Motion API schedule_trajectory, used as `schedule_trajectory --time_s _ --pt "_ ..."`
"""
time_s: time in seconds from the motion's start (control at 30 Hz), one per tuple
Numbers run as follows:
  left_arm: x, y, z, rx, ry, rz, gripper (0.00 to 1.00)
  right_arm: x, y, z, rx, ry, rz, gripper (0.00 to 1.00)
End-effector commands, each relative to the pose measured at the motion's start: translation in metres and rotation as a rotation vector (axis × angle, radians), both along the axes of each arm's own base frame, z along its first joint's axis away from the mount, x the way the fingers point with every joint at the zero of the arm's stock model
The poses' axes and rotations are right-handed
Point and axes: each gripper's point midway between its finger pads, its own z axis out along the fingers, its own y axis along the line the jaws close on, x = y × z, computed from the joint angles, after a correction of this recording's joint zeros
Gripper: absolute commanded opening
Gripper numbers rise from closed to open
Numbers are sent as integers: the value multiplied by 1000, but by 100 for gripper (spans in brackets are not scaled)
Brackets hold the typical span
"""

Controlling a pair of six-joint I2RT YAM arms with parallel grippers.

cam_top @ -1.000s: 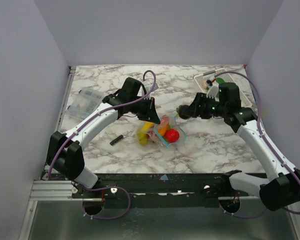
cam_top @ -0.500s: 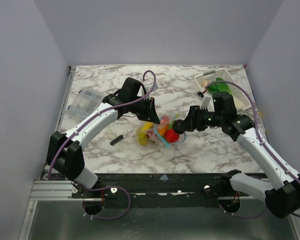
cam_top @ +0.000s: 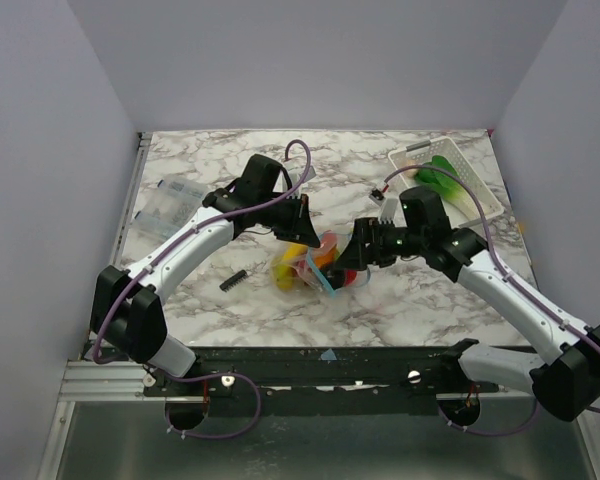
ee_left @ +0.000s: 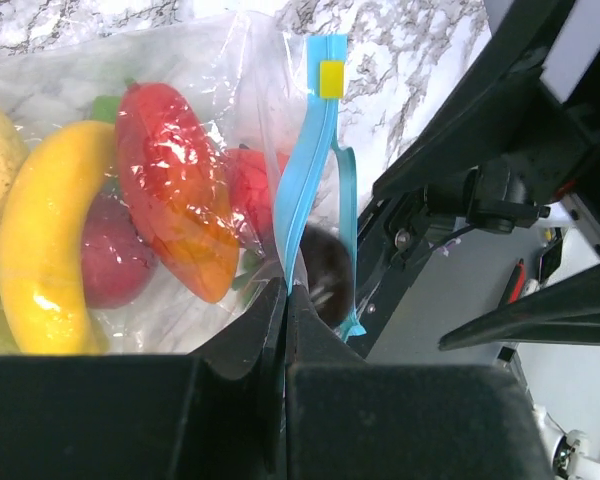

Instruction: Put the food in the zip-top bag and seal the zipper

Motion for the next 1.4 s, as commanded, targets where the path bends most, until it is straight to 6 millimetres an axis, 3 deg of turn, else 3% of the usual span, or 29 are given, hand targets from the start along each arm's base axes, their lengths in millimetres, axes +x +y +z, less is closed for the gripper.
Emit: schedule_trajectory --time_s 0.0,0.07,0.17,0.3,0.43,0.6,0.73,0.83,0.9,0.97,1.0,1.03,1.2,1.3,1.37 --pt "2 3 14 -22 -60 1 0 14 -5 30 -3 -97 -68 89" --pt "1 3 16 -25 -63 1 0 18 -11 30 -42 -93 -105 89" --pt "1 4 17 -25 -69 3 0 31 -36 27 -161 -140 -222 86" --pt "0 5 21 -28 -79 4 0 31 -58 7 -297 -115 -260 74" --pt "0 5 22 -31 -82 4 0 24 -54 -18 -308 -79 -207 68" --pt "0 4 21 -35 -85 0 0 35 -48 -42 -291 -103 -210 69" --pt "2 5 18 -25 -94 1 0 31 -40 -62 -290 -67 -150 61" --pt "3 5 17 -19 -101 4 0 33 -30 -62 -236 -59 -151 52" --pt "4 5 18 -21 -107 -2 0 30 -19 -58 -160 -43 -132 38" --pt "5 5 20 -22 -128 -5 0 26 -12 -47 -119 -22 -130 18" --pt "6 6 22 -20 -145 -3 0 24 -9 -38 -99 -15 -125 4" --pt "6 7 26 -22 -159 -3 0 21 -5 -25 -72 -8 -119 0" --pt "-7 9 56 -42 -194 -13 0 1 14 52 149 71 -121 0" --pt "-21 14 86 -82 -187 13 0 -7 14 77 241 128 -183 0" --pt "-32 13 95 -141 -176 25 0 -8 13 82 288 159 -234 0"
